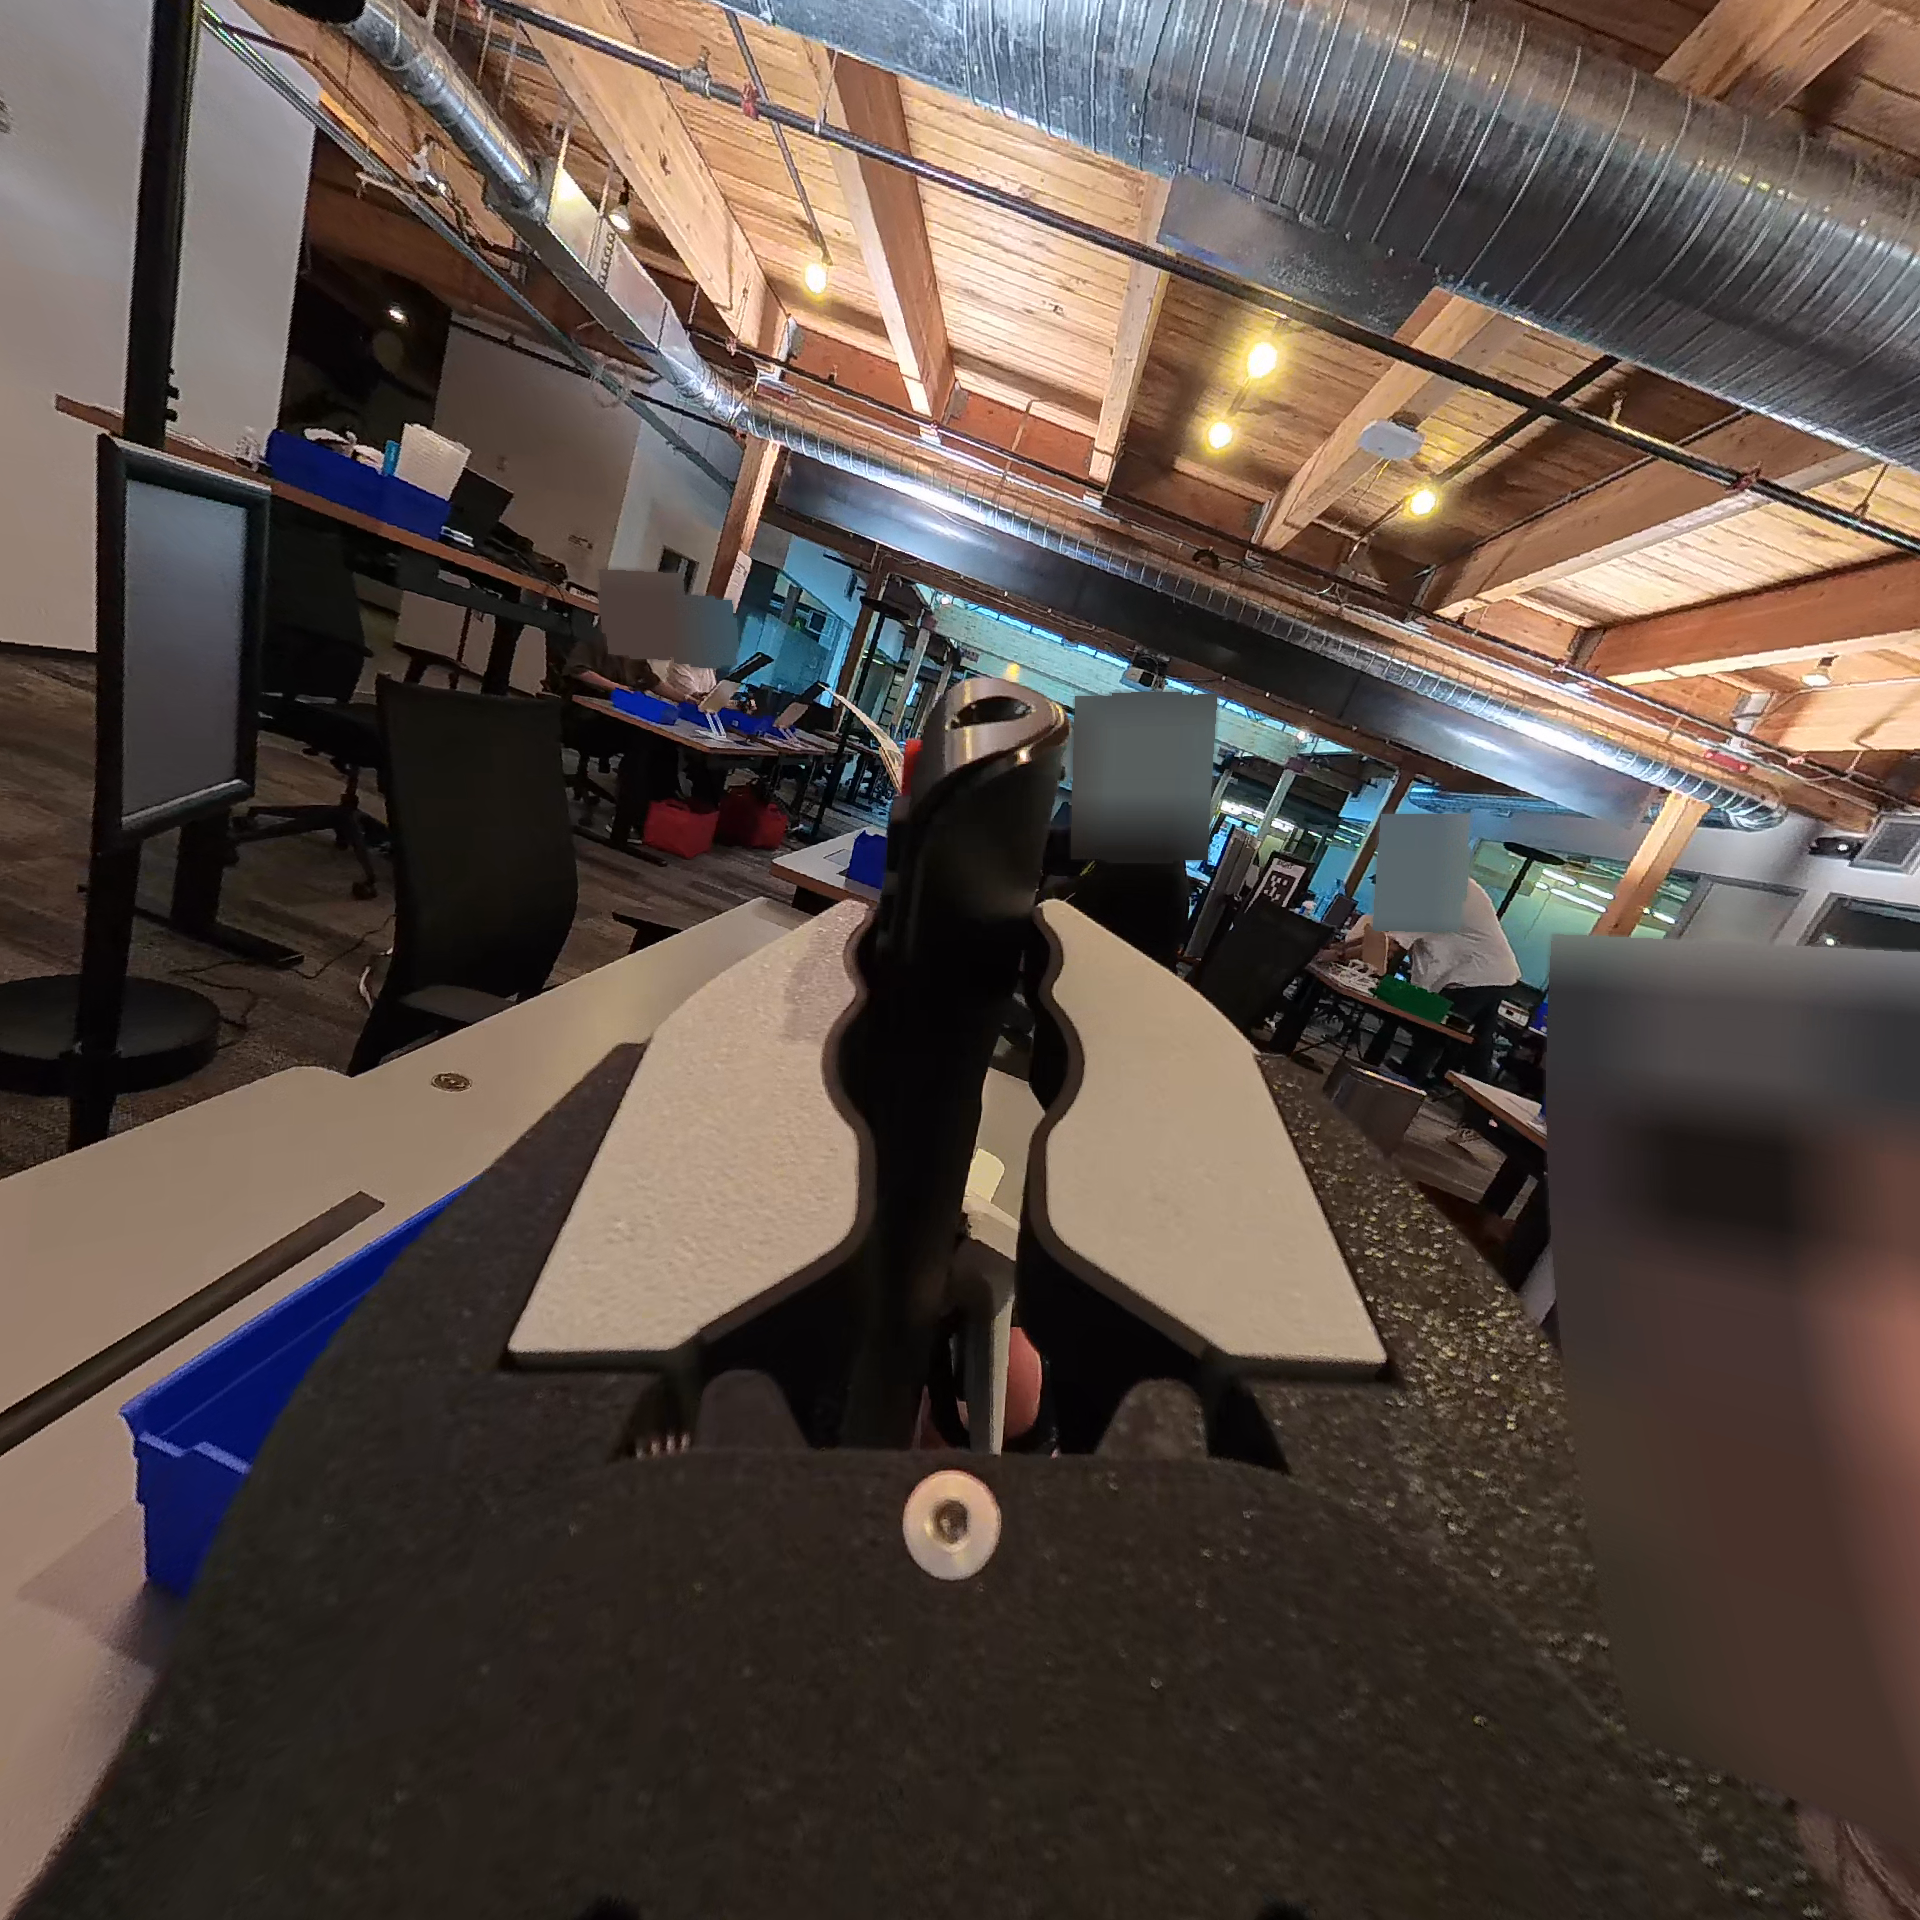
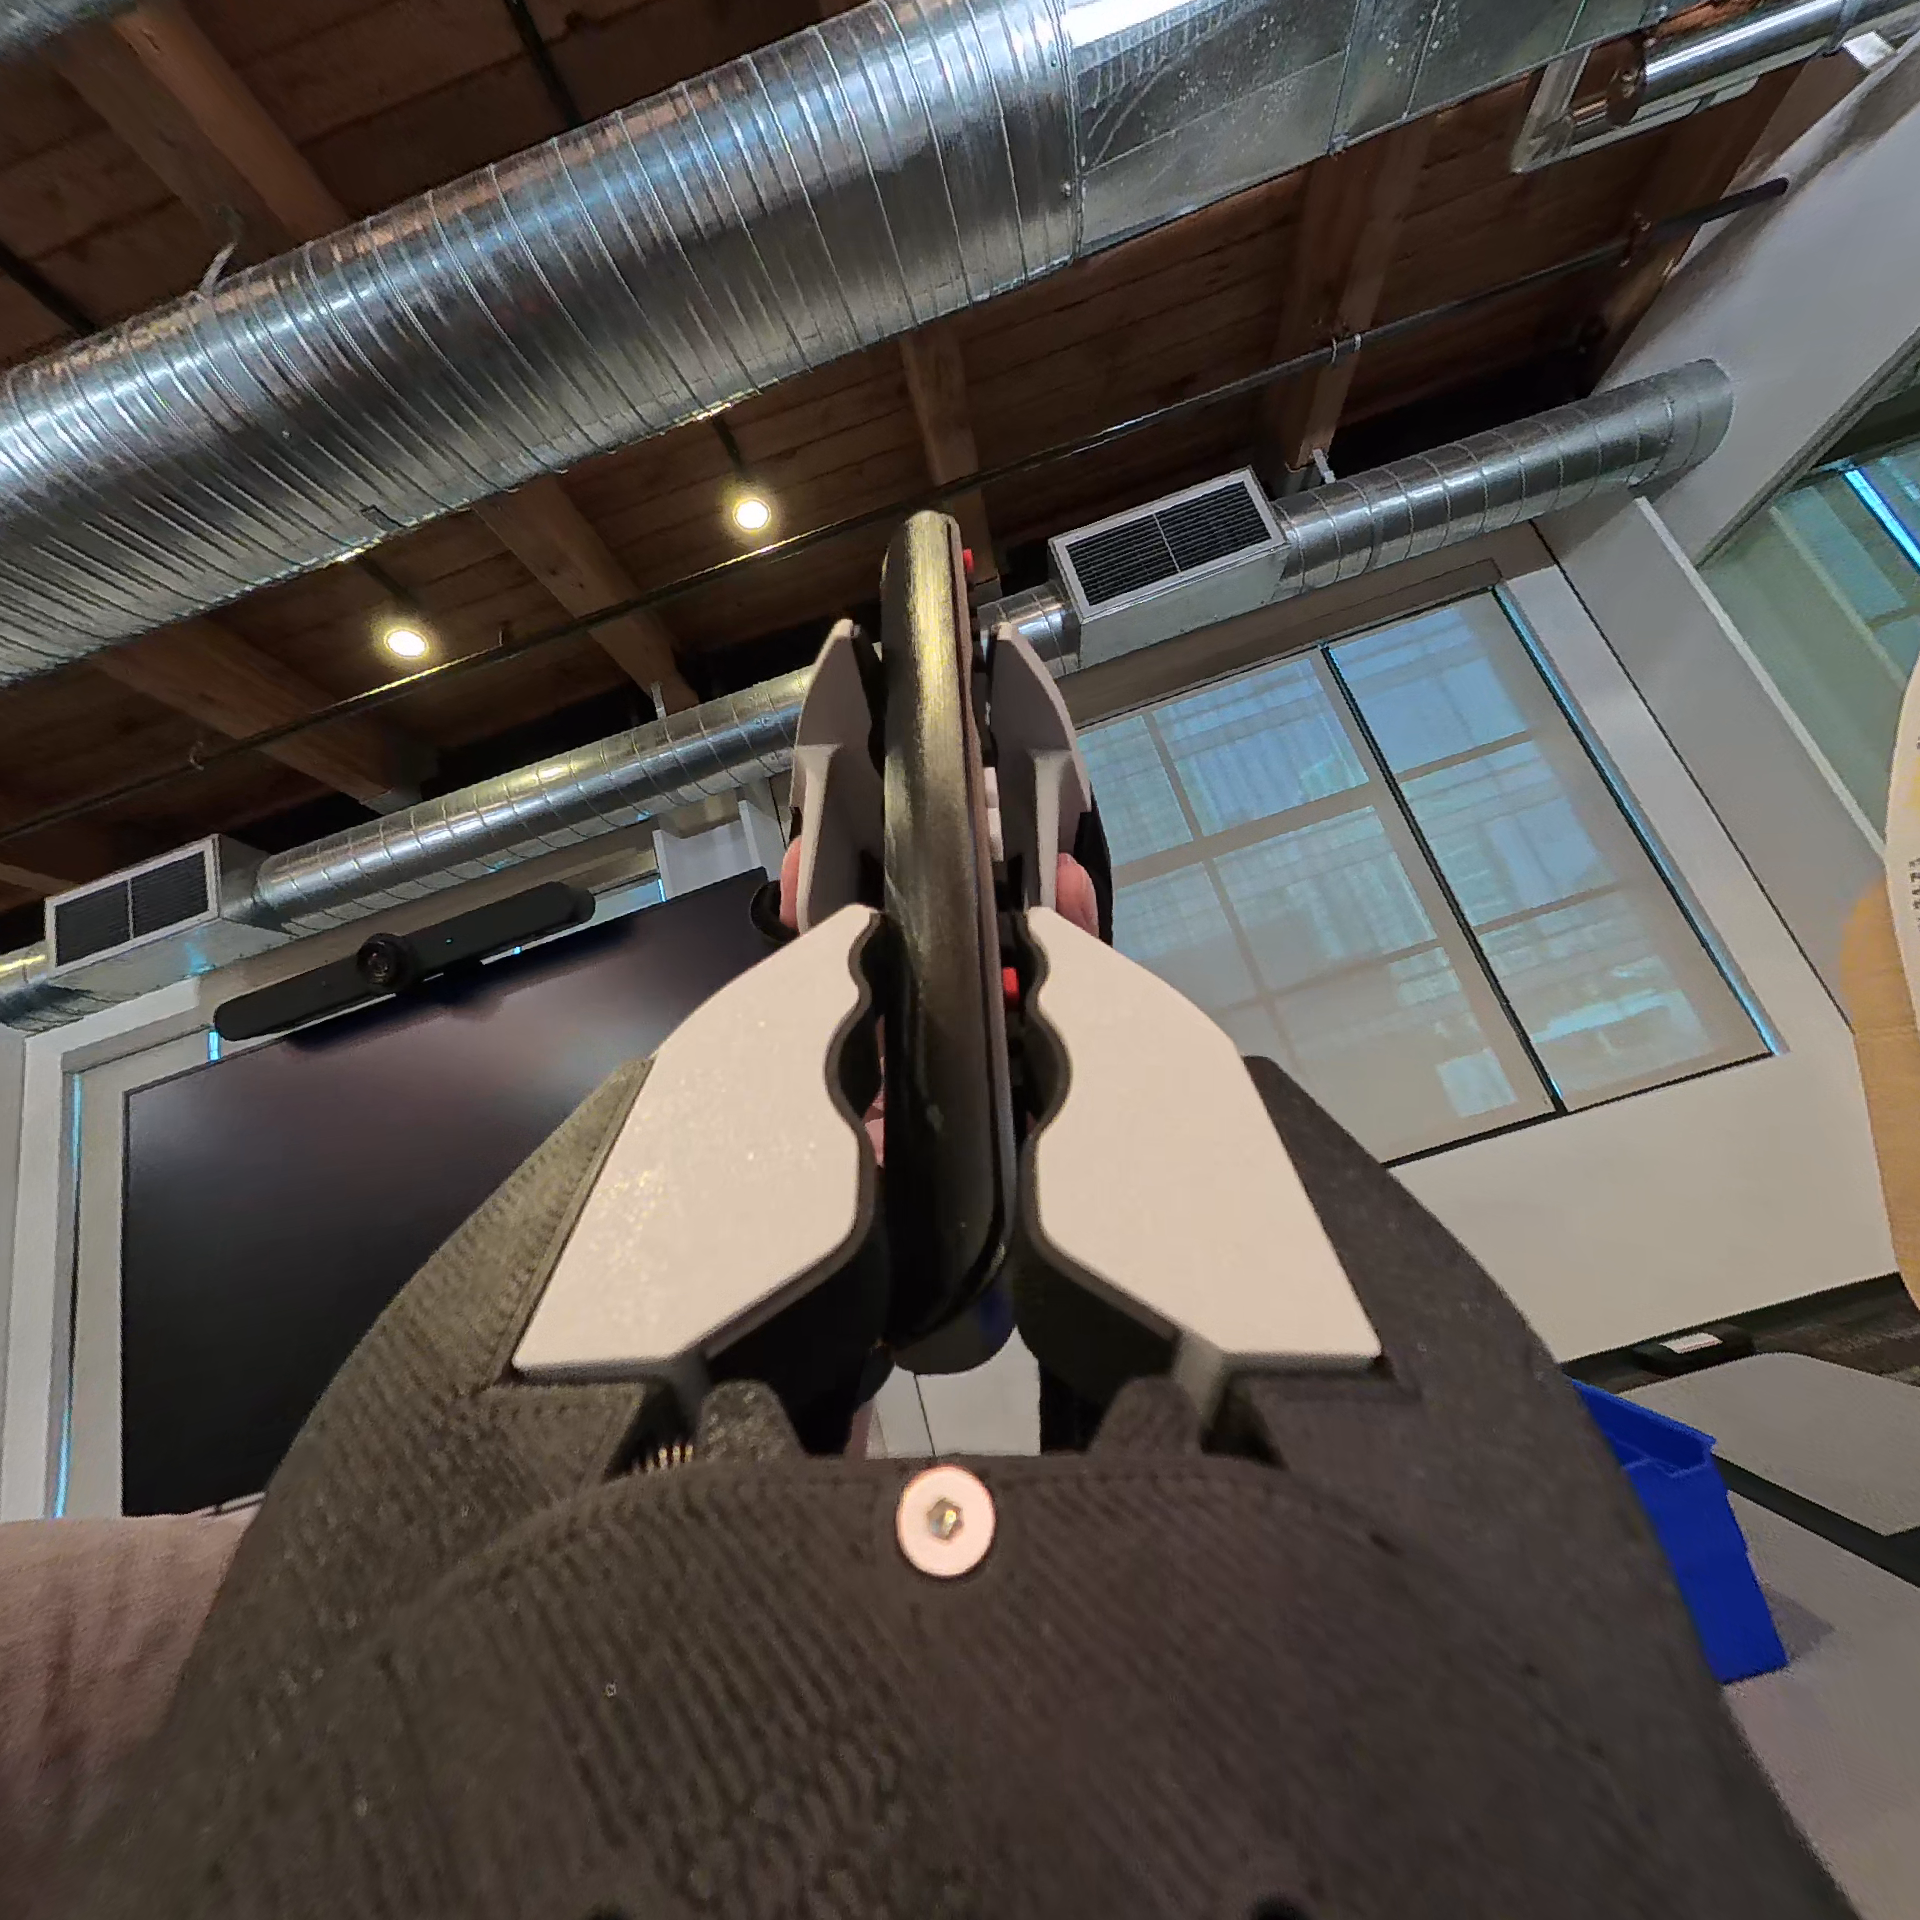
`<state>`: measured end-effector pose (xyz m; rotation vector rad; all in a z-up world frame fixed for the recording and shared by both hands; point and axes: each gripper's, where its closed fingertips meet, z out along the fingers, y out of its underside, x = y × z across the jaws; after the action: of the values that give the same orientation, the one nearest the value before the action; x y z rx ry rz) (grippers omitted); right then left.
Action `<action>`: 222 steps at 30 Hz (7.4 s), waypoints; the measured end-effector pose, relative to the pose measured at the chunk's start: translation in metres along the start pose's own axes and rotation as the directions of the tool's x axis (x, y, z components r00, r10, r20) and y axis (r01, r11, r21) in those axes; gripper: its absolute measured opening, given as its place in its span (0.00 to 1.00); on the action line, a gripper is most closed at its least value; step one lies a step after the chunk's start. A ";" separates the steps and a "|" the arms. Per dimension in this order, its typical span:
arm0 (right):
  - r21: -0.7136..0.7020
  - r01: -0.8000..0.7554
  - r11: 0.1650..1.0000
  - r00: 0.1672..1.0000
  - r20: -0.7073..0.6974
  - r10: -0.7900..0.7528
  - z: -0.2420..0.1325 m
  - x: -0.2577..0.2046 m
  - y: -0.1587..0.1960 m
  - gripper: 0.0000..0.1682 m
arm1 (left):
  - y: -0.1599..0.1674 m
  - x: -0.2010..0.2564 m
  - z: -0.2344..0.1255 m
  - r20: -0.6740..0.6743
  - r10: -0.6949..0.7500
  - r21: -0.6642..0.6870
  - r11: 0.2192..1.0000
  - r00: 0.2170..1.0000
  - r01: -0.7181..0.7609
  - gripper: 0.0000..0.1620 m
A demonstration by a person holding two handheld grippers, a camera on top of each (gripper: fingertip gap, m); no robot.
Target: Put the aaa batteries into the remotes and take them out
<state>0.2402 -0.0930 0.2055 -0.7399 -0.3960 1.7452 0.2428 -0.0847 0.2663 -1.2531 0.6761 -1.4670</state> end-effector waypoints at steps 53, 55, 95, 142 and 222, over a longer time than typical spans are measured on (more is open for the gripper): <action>-0.022 0.007 1.000 1.000 -0.001 -0.007 0.000 0.005 0.006 0.14 | 0.003 -0.004 -0.006 0.017 -0.004 0.010 1.000 1.000 0.003 0.16; -0.029 -0.029 0.999 1.000 0.000 0.029 -0.001 0.010 0.010 0.14 | 0.004 -0.011 -0.011 0.038 -0.018 0.014 1.000 0.999 0.018 0.16; -0.088 -0.316 0.945 0.754 -0.628 0.194 -0.066 0.188 0.160 0.47 | 0.089 -0.179 -0.148 0.262 -0.076 0.275 0.962 0.962 0.001 0.15; -0.051 -0.337 0.940 0.852 -0.443 0.281 -0.054 0.172 0.143 0.40 | 0.062 -0.148 -0.154 0.196 0.158 0.139 0.973 0.968 -0.186 0.15; -0.208 -0.196 0.958 0.942 -0.313 0.124 -0.041 0.144 0.132 0.26 | 0.069 -0.125 -0.144 0.144 0.154 0.123 0.977 0.978 -0.172 0.14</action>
<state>0.1477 -0.0008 0.0549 -1.2206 -0.3470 1.7198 0.1204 -0.0173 0.1194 -1.1521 0.5668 -1.2605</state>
